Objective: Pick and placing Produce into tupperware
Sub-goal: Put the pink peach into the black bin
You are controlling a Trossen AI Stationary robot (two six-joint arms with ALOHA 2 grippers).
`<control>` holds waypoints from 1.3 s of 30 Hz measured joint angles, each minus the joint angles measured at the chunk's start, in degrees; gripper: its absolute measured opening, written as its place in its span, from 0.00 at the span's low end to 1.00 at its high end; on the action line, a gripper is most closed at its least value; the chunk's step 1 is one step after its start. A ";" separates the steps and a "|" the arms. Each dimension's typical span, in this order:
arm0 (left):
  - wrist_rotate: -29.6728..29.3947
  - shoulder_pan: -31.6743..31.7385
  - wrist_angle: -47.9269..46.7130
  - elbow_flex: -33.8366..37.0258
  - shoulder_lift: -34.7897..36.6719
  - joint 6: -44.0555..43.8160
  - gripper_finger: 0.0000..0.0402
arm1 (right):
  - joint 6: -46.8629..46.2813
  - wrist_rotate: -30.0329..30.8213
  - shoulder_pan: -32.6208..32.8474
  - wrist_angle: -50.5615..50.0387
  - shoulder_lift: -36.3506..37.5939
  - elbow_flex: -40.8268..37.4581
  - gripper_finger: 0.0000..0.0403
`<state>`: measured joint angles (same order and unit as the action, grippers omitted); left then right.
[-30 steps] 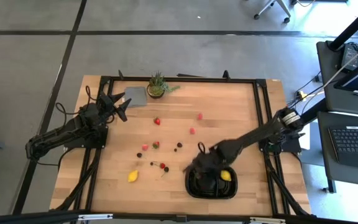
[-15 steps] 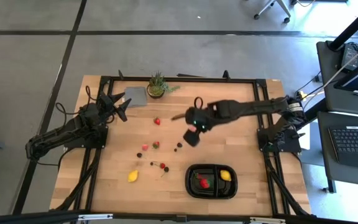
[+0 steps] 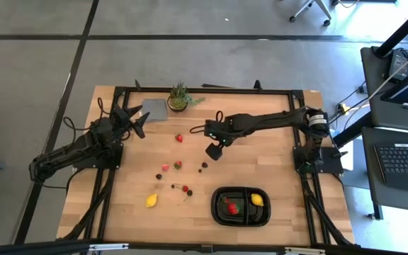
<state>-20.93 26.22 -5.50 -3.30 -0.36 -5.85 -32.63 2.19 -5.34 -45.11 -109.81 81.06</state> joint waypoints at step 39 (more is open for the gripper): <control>0.00 0.02 0.00 -0.02 0.00 0.00 0.55 | 0.92 -1.12 -0.07 1.01 -9.28 0.15 0.40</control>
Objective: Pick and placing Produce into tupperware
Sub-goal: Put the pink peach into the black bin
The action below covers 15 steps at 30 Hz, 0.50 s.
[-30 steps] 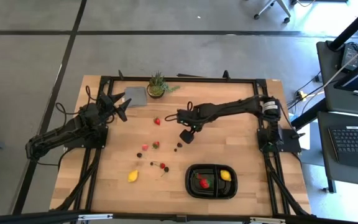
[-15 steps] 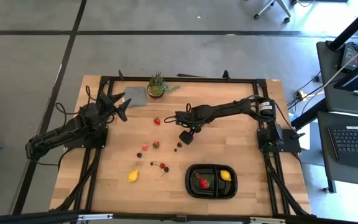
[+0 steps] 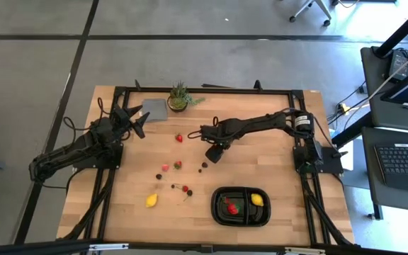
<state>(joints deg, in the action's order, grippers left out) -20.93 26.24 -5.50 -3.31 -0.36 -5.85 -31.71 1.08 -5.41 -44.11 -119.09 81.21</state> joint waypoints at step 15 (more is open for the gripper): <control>0.00 0.00 0.00 0.01 0.00 -0.01 0.55 | 1.37 -3.07 6.30 -12.42 5.76 11.35 0.21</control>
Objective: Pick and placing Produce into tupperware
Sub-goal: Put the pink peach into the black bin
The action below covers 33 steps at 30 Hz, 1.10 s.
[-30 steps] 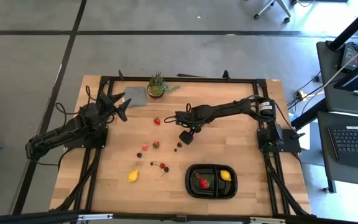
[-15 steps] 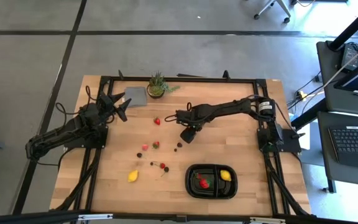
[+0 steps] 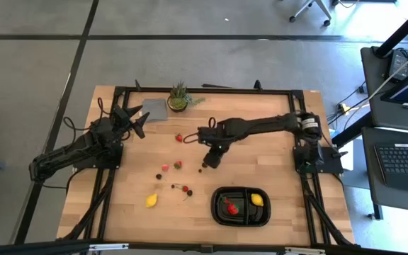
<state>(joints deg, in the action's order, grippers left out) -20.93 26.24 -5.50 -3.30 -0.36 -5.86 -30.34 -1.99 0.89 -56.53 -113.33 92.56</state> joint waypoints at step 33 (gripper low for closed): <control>0.00 0.00 0.02 0.01 0.00 -6.02 0.55 | -26.63 6.41 27.60 9.75 1.04 -10.71 0.21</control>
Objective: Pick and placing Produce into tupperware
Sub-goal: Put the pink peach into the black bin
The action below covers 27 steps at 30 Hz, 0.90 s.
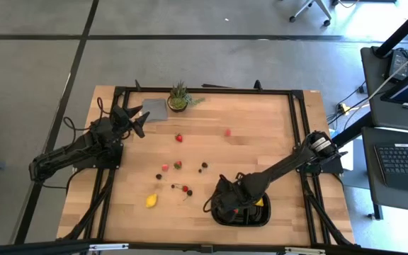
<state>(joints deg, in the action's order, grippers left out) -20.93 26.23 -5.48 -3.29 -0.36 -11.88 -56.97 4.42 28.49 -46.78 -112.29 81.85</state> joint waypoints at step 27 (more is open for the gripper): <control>0.00 0.00 -0.02 -0.02 0.00 0.00 0.55 | 14.01 -6.53 -9.77 -10.67 0.48 9.24 0.64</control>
<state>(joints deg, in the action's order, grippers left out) -20.93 26.24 -5.50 -3.31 -0.36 -11.88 -42.96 -2.12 18.72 -57.45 -111.81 91.09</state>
